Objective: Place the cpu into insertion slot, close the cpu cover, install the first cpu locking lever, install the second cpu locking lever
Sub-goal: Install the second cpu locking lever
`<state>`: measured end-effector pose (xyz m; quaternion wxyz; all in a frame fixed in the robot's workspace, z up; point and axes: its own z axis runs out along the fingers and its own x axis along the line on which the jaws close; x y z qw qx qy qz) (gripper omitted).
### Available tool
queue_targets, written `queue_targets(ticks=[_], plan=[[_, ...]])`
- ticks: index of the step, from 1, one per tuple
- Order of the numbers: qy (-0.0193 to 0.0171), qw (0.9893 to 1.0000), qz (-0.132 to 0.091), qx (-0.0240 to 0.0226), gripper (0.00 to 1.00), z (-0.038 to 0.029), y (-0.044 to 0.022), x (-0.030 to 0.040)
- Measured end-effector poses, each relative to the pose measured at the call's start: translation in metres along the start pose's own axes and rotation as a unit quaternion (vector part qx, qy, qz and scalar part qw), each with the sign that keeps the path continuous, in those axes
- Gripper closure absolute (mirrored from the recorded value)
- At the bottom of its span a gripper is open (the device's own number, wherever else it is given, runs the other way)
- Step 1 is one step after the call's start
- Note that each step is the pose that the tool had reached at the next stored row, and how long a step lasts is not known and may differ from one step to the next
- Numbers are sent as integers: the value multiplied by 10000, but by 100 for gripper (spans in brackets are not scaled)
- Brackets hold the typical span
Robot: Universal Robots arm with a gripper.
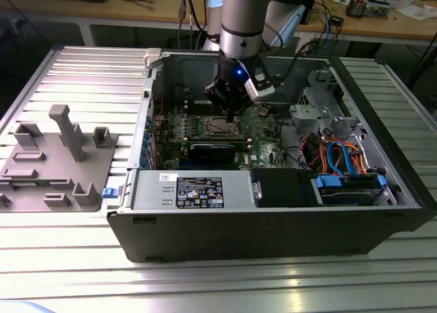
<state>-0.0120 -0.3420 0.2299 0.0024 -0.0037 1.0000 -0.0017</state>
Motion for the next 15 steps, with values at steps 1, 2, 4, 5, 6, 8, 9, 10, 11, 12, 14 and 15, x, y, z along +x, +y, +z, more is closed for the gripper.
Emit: queue_targets(ticks=[1, 2, 4, 5, 6, 8, 9, 10, 11, 12, 14, 15], plan=[[0, 10000, -15, 0, 89, 0, 0, 0], [1, 10000, -16, 0, 89, -2, 0, -1], [1, 10000, -16, -1, 89, -21, 0, -1], [0, 10000, -16, -1, 89, -31, 0, -1], [1, 10000, -16, -1, 89, -66, -1, -1], [7, 10000, -16, 0, 89, -102, -1, -1], [10, 10000, -16, -2, 89, -102, -1, -1], [12, 10000, -17, -2, 89, -102, -1, -2], [18, 10000, -18, -1, 89, -102, -10, -3], [30, 10000, -17, -1, 89, -100, -37, -2], [47, 10000, -18, -2, 89, -94, -88, -1], [56, 10000, -21, -2, 89, -91, -104, -1]])
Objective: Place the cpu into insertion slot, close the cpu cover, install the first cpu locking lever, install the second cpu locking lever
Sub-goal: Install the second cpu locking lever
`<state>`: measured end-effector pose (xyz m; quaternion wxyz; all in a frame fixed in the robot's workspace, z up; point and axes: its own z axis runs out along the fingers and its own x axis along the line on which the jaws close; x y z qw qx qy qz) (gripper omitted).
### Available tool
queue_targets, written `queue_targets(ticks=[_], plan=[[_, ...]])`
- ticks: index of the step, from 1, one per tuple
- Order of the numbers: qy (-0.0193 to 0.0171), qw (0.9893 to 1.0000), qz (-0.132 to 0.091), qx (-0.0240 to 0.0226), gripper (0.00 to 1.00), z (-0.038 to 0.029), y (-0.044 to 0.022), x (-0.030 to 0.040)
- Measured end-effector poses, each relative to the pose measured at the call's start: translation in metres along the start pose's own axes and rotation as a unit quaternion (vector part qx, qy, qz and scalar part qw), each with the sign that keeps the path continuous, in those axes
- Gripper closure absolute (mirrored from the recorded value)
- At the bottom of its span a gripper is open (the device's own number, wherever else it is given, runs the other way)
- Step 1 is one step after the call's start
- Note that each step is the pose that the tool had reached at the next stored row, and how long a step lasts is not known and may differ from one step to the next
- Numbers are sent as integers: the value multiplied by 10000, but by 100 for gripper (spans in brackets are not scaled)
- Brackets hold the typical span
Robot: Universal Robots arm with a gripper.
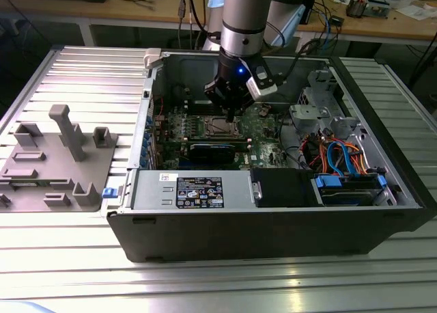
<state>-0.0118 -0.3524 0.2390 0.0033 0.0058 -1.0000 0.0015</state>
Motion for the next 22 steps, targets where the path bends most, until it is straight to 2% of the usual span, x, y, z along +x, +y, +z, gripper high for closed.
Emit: queue_targets(ticks=[3, 5, 6, 10, 14, 15, 17, 18, 20, 22], plan=[[15, 10000, -31, 2, 89, 7, -4, 1], [20, 9997, -226, 5, 89, 12, -4, 0], [20, 9997, -240, 5, 89, 13, -5, 0], [25, 9998, -219, 5, 89, 14, -58, 0], [43, 9999, -136, -7, 89, 22, -77, 0], [44, 9999, -135, -15, 89, 22, -96, 1], [43, 9999, -137, -56, 89, 24, -182, 2], [43, 9999, -139, -62, 89, 25, -192, 4], [42, 9999, -143, -72, 89, 31, -210, 39], [42, 9999, -146, -81, 89, 34, -219, 107]])
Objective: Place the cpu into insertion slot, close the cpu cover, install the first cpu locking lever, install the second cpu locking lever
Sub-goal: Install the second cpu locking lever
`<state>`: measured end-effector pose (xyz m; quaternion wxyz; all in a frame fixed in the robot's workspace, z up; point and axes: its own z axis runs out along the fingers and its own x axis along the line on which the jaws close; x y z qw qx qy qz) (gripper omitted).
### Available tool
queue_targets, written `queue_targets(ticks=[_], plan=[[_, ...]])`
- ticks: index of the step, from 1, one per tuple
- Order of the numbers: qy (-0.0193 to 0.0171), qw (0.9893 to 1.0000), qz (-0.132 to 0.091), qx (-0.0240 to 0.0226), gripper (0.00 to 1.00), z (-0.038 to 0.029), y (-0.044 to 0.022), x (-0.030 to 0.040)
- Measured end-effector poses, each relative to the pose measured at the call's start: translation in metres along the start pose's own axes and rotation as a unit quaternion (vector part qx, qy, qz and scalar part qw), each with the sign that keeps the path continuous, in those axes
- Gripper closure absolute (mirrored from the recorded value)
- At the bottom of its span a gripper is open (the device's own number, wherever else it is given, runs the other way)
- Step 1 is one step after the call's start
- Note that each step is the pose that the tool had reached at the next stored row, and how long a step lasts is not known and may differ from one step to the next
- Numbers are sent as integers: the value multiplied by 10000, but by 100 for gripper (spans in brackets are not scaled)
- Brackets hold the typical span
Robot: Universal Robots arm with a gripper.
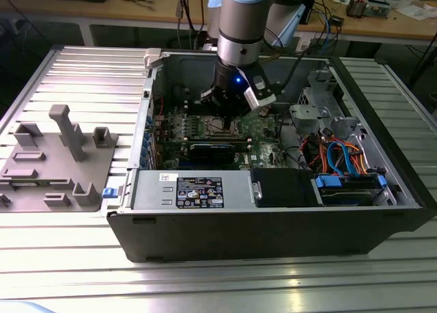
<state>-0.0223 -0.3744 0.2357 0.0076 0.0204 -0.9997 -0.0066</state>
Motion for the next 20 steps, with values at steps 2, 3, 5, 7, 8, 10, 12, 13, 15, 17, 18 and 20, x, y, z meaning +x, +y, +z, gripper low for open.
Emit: queue_targets(ticks=[2, 3, 5, 7, 8, 10, 12, 13, 15, 17, 18, 20], plan=[[-1, 10000, -3, -10, 89, 3, -20, 49], [-1, 10000, -4, -14, 89, 2, -38, 58], [-1, 10000, -6, -32, 89, 2, -76, 71], [-4, 10000, -8, -81, 89, 5, -106, 95], [-5, 9999, -10, -118, 89, 7, -116, 107], [-10, 9997, -22, -256, 89, 17, -142, 144], [-14, 9994, -28, -340, 89, 31, -168, 154], [-15, 9993, -30, -361, 89, 33, -182, 158], [-17, 9992, -35, -410, 89, 36, -225, 173], [-18, 9990, -37, -450, 89, 40, -242, 196], [-19, 9989, -41, -476, 89, 44, -249, 220], [-22, 9985, -49, -550, 89, 61, -259, 286]])
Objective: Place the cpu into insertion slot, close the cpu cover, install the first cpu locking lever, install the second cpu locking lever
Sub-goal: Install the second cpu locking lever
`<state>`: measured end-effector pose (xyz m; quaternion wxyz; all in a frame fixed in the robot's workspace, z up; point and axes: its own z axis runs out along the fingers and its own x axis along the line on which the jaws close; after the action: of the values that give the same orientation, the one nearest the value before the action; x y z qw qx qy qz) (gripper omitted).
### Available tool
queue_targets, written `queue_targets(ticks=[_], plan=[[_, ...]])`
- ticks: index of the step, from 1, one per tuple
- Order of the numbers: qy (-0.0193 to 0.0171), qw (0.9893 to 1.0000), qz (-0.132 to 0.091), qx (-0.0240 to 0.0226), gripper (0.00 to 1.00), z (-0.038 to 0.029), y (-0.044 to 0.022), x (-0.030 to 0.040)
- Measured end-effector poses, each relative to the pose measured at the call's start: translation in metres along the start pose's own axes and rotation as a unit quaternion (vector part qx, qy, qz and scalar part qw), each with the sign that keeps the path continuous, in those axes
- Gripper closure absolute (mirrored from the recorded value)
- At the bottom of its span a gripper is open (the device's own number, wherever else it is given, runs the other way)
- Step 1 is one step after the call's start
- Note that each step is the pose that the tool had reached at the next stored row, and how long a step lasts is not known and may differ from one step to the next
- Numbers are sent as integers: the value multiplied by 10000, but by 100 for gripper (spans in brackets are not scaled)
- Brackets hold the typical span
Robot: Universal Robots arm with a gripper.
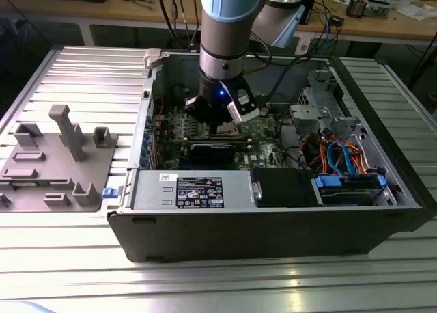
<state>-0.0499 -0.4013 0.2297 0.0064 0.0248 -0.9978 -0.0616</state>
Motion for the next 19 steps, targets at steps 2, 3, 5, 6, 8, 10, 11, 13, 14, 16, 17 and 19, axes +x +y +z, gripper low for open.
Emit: queue_targets(ticks=[2, 3, 5, 6, 8, 10, 11, 13, 14, 16, 17, 19], plan=[[0, 10000, 0, -6, 89, 1, 0, 1], [0, 10000, 0, -6, 89, 1, -1, 2], [0, 10000, 0, -14, 89, 1, -1, 2], [0, 10000, -1, -14, 89, 1, -1, 1], [0, 10000, 0, -15, 89, 1, -1, 2], [0, 10000, 0, -17, 89, 1, -1, 2], [-1, 10000, 0, -18, 89, 1, -1, 2], [0, 10000, 0, -19, 89, 1, -1, 1], [-1, 10000, 0, -19, 89, 1, -1, 1], [-1, 10000, -1, -31, 89, 1, -6, 1], [-2, 10000, -1, -49, 89, 1, -23, 2], [2, 10000, 0, -67, 89, -3, -75, 5]])
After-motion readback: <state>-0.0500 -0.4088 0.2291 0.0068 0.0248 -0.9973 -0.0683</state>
